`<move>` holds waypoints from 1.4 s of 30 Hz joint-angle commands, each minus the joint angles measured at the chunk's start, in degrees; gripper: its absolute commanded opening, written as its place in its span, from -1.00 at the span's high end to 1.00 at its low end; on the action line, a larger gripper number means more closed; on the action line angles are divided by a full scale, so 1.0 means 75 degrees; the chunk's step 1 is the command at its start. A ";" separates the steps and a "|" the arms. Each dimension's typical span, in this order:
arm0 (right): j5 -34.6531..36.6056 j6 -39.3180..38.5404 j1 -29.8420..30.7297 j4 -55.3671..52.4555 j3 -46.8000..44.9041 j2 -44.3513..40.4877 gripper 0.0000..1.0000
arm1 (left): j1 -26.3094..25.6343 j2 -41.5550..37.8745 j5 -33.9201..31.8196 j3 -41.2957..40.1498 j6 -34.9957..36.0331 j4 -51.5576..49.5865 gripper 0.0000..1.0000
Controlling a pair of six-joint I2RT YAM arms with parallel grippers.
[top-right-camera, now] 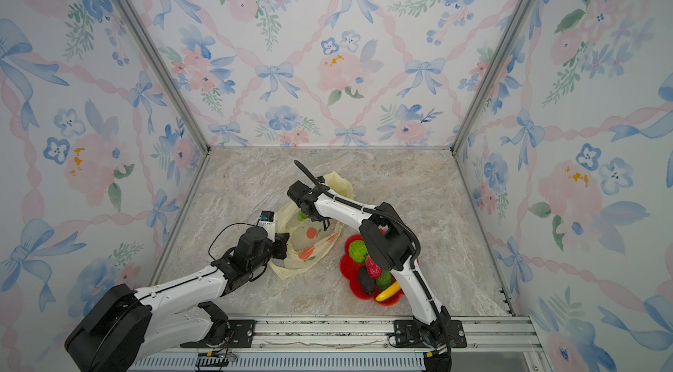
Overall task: Take fruits out of the plastic bag
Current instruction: Pick up the fruit from the plastic bag.
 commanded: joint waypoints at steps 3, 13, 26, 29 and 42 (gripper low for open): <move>-0.0146 -0.0317 -0.0059 0.0352 -0.0190 -0.0550 0.25 | -0.0058 0.0104 -0.0013 0.0026 0.0065 0.0106 0.93; -0.0246 -0.0313 -0.0171 0.0248 -0.0087 -0.0392 0.39 | -0.0059 0.0044 -0.0058 0.0002 0.0091 0.0099 0.93; 0.0049 -0.0314 -0.0129 0.0121 -0.0291 -0.0616 0.76 | -0.0057 0.0098 -0.0058 0.0030 0.0104 0.0093 0.93; 0.0140 -0.0330 -0.0111 0.0142 -0.0376 -0.0728 0.81 | -0.0058 0.0135 -0.0081 0.0047 0.0103 0.0094 0.93; 0.0351 -0.0504 -0.0058 0.0421 -0.0820 -0.1440 1.00 | -0.0058 0.0326 -0.0448 0.0083 0.0093 0.0005 0.93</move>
